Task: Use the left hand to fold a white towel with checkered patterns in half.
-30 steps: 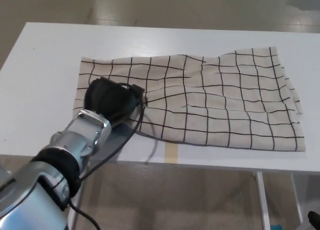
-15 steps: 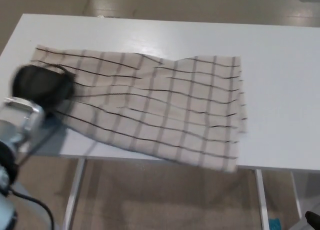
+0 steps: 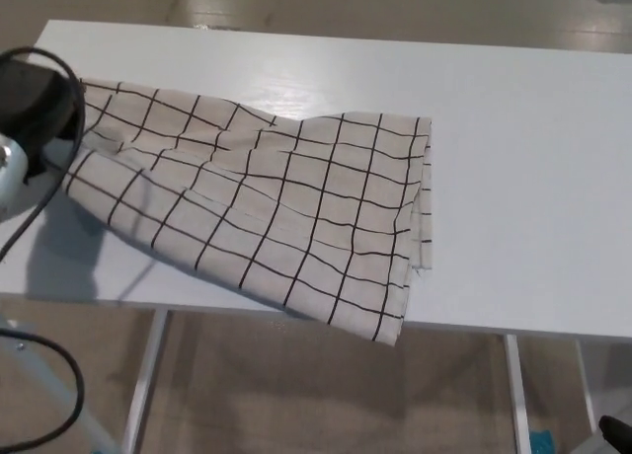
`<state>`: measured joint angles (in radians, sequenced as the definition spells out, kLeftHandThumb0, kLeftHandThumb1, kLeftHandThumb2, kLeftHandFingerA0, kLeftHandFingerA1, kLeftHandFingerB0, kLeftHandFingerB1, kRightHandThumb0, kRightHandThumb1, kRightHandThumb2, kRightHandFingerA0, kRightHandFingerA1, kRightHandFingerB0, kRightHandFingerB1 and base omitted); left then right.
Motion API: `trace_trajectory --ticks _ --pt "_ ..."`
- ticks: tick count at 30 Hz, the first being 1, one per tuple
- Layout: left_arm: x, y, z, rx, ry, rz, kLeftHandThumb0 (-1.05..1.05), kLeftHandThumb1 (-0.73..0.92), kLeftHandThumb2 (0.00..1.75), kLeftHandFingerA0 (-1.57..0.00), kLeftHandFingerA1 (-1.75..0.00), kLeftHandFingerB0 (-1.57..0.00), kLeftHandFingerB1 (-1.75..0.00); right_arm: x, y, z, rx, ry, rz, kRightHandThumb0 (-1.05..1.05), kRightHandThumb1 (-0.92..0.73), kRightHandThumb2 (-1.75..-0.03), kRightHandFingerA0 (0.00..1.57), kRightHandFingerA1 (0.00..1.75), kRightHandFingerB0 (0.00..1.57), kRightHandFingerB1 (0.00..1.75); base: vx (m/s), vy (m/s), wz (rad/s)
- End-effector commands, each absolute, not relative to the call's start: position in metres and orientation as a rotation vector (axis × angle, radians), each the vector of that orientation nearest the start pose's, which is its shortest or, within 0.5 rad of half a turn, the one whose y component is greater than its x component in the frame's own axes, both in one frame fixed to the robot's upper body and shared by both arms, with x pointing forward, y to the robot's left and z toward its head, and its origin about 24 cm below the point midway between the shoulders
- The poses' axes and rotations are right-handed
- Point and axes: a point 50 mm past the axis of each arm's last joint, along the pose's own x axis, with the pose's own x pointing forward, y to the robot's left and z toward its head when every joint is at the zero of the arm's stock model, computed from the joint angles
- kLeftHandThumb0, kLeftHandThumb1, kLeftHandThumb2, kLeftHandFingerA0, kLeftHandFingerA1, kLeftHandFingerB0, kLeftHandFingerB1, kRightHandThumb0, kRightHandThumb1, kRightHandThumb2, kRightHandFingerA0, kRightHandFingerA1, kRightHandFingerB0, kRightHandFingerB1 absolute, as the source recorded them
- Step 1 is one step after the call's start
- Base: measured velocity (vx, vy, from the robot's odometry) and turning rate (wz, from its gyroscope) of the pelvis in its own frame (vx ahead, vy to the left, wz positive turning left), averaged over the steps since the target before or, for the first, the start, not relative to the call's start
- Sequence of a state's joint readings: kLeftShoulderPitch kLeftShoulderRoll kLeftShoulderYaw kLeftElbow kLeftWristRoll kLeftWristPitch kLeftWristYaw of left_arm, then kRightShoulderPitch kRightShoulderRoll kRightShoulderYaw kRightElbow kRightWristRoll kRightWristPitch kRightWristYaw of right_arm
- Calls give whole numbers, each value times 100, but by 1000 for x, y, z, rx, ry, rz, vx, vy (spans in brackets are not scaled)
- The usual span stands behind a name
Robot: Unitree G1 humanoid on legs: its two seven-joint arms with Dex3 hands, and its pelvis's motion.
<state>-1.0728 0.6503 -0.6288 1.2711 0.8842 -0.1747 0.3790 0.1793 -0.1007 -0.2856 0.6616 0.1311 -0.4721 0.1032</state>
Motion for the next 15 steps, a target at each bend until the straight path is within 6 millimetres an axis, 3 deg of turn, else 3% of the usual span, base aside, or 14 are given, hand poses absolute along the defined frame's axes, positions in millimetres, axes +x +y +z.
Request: trace_trajectory --ticks 1,5,6,13,14,15 --pt "403 255 176 1893 -179 108 -22 66 58 -76 -175 -58 -167 144 -249 -81 29 317 -323 -48 -60 -57 40 59 50 48 0 0 0" --pt "409 230 203 1841 -396 196 -26 63 56 -82 -175 -63 -175 146 -249 -81 31 317 -316 -48 -60 -57 41 61 52 49 0 0 0" --pt "410 221 212 1818 -466 210 -35 44 79 -115 -143 -97 -133 145 -249 -80 31 317 -313 -48 -60 -57 41 61 52 50 0 0 0" --pt "409 182 246 1723 -757 233 -31 43 81 -119 -141 -99 -131 147 -250 -80 27 319 -313 -48 -60 -57 43 61 54 51 0 0 0" --pt "407 168 255 1699 -858 230 -25 61 58 -88 -175 -72 -166 147 -250 -80 31 319 -314 -48 -60 -57 44 61 55 51 0 0 0" --pt "404 155 262 1678 -937 219 -25 61 58 -88 -175 -72 -166 147 -250 -79 31 319 -315 -48 -60 -57 44 61 55 51 0 0 0"
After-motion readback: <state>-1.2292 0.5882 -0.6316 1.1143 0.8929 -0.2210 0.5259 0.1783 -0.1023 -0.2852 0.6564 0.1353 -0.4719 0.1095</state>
